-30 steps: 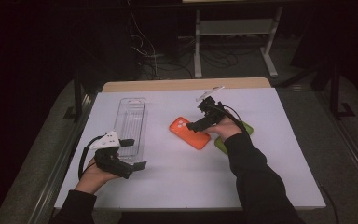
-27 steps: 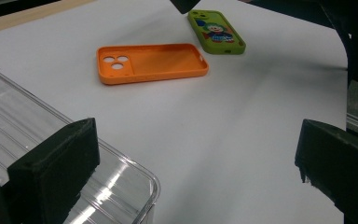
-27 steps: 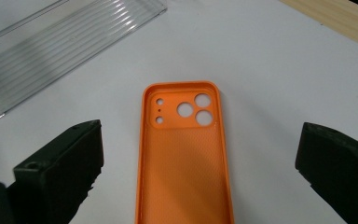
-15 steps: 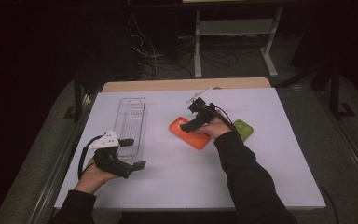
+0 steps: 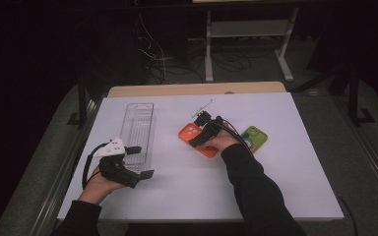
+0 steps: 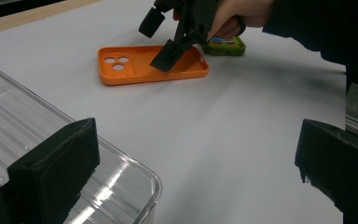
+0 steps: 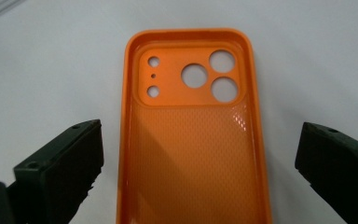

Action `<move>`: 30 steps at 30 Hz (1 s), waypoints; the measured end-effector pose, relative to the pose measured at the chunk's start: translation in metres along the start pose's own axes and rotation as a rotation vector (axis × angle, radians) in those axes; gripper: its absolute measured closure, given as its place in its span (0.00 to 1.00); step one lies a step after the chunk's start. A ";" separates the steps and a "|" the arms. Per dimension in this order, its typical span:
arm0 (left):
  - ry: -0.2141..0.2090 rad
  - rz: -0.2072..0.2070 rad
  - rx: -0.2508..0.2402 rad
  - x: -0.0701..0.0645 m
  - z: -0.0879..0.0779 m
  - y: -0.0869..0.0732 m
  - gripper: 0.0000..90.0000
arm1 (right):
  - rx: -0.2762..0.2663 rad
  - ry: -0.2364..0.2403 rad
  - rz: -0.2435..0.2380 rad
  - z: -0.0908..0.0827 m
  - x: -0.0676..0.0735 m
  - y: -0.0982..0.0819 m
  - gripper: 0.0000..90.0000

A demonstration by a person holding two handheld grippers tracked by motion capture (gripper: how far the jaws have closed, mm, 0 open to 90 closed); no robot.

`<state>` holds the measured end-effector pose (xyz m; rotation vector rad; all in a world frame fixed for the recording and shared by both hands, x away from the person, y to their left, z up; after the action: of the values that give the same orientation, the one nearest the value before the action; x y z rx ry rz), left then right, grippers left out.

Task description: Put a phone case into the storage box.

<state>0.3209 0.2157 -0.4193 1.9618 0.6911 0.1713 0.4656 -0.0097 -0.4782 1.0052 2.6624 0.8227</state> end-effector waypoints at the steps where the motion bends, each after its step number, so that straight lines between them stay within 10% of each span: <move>1: 0.000 0.000 0.000 0.000 0.000 0.000 0.00 | 0.000 0.000 0.000 0.000 0.000 0.000 0.00; 30: -0.009 0.006 -0.009 -0.001 0.000 0.001 0.00 | 0.052 -0.009 -0.014 0.008 0.006 -0.012 0.17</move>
<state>0.3207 0.2151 -0.4188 1.9552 0.6776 0.1694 0.4574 -0.0095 -0.4910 0.9987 2.6932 0.7487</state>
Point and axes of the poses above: each handheld gripper's, and its own axes: z roughly forward along the jaws, y roughly out of its top, x roughly to its left, the point moved 6 cm from there along z, roughly forward along the jaws, and after that the axes turned 3 degrees about -z, right-handed, at the moved point
